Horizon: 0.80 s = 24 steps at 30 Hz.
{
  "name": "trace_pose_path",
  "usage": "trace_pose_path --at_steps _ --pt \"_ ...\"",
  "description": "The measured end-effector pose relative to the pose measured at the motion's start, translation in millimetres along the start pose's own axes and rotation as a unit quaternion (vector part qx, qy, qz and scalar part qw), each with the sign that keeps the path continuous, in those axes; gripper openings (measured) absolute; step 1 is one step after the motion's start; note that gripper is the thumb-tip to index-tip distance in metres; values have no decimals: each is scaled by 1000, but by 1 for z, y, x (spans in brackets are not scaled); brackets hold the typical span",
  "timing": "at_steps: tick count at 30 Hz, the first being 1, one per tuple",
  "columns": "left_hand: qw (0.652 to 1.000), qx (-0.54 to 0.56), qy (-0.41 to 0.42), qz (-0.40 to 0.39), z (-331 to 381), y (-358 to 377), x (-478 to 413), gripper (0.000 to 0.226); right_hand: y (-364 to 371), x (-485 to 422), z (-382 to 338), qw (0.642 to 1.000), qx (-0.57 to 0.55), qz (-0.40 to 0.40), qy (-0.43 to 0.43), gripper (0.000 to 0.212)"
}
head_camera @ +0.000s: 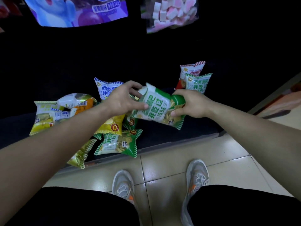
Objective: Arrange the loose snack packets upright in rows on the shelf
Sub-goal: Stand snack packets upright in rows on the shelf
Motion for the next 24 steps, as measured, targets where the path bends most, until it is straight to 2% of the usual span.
trace_pose_path --at_steps 2,4,8,13,15,18,21,24 --pt "999 28 -22 -23 -10 -2 4 88 -4 -2 5 995 -97 -3 1 57" --pt "998 33 -37 -28 -17 0 6 96 -6 -3 3 987 -159 -9 -1 61" --pt "998 50 -32 11 -14 -1 3 111 -6 -5 0 985 -171 -23 -1 57" --pt "997 46 14 54 -2 0 1 89 -2 -6 9 983 -176 -59 13 62" --pt "997 18 24 75 0 -1 -3 84 -1 -7 11 986 -157 -57 17 70" --pt "995 -38 15 90 -2 0 -9 87 -4 -8 16 997 -80 -7 23 79" --pt "988 -132 17 78 -4 8 -14 90 -14 -3 20 998 -7 48 31 75" --pt "973 -220 38 64 2 25 -25 81 -21 7 33 991 83 88 51 70"
Point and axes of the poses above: each hand's wrist, its own x-axis away from the middle knuckle, its own y-axis out of the palm, z = x × y, the point moved 7 cm from there along -x, towards the middle knuckle, and after that the axes turned 12 degrees about y, right-handed, at the moved point
